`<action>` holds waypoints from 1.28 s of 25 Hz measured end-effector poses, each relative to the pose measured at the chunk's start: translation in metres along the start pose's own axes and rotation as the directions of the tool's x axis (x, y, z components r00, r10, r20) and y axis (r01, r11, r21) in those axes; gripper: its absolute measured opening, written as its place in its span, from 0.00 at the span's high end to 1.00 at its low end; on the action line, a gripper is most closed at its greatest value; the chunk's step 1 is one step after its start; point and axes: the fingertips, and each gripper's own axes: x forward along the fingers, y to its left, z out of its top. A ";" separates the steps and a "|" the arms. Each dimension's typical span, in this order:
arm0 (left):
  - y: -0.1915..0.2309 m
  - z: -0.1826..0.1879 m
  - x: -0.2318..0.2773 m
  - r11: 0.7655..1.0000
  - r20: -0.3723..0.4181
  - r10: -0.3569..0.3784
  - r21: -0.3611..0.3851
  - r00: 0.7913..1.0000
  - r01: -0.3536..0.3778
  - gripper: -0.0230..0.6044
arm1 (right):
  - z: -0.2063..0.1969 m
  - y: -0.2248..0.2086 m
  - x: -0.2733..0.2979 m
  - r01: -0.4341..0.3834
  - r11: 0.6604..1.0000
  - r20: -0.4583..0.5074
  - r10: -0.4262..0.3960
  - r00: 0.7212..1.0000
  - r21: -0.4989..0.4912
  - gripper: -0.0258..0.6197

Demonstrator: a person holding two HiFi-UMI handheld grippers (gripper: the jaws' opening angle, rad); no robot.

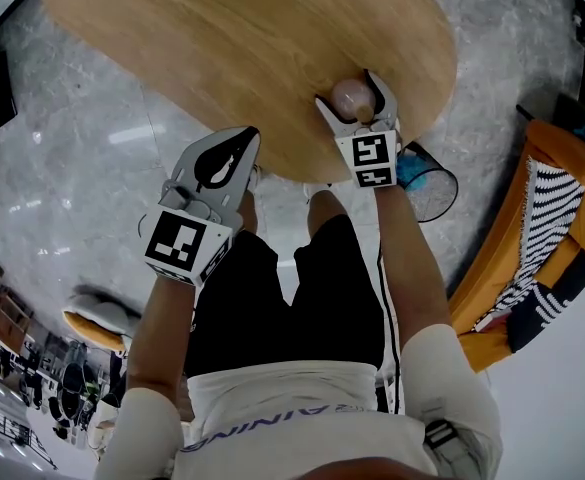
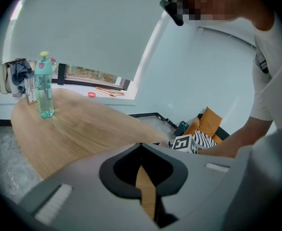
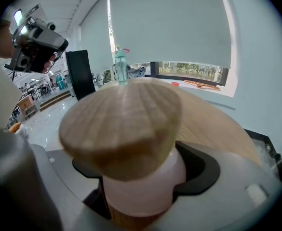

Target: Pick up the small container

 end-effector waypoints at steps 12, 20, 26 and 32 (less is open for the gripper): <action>0.001 -0.007 -0.003 1.000 -0.010 0.005 -0.012 1.000 -0.005 0.96 | -0.001 -0.001 0.001 0.011 1.000 -0.007 -0.011 1.000 -0.017 0.28; 0.004 -0.009 -0.005 1.000 -0.013 0.006 -0.009 1.000 -0.006 0.96 | -0.002 -0.002 0.001 0.008 1.000 -0.016 -0.008 1.000 -0.001 0.29; 0.005 -0.009 -0.008 1.000 -0.011 0.008 -0.010 1.000 -0.008 0.96 | 0.003 -0.004 0.000 0.010 1.000 0.001 -0.010 1.000 0.025 0.29; 0.007 -0.009 -0.013 0.999 -0.008 0.013 -0.030 1.000 -0.013 0.96 | 0.017 0.005 -0.006 -0.005 1.000 0.031 0.005 1.000 -0.007 0.29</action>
